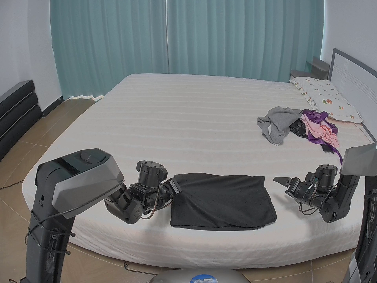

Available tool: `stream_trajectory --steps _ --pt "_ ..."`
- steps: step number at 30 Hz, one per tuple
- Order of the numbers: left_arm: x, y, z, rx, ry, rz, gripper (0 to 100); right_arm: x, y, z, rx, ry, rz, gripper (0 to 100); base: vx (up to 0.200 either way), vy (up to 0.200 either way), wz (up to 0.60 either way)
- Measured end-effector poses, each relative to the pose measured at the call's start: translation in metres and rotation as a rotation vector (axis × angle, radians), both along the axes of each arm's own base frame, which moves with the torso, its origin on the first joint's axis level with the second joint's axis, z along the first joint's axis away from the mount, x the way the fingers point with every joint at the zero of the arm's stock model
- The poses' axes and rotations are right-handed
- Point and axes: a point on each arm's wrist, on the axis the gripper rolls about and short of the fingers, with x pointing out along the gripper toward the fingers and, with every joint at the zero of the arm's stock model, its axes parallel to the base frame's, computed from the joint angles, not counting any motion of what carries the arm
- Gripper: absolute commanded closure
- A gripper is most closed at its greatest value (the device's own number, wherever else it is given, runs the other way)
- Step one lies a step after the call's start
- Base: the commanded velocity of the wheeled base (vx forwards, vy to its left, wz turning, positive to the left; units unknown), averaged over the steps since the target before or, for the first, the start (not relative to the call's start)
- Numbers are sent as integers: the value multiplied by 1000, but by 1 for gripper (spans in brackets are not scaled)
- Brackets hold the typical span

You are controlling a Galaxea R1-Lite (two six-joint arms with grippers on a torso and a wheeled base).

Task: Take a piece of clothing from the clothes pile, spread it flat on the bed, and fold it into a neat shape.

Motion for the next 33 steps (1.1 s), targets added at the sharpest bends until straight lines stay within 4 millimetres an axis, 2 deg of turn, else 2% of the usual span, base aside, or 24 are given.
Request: stream_trajectory --steps 33 --pt "11 15 3 -24 -2 11 100 0 1 0 0 -2 2 0 0 200 0"
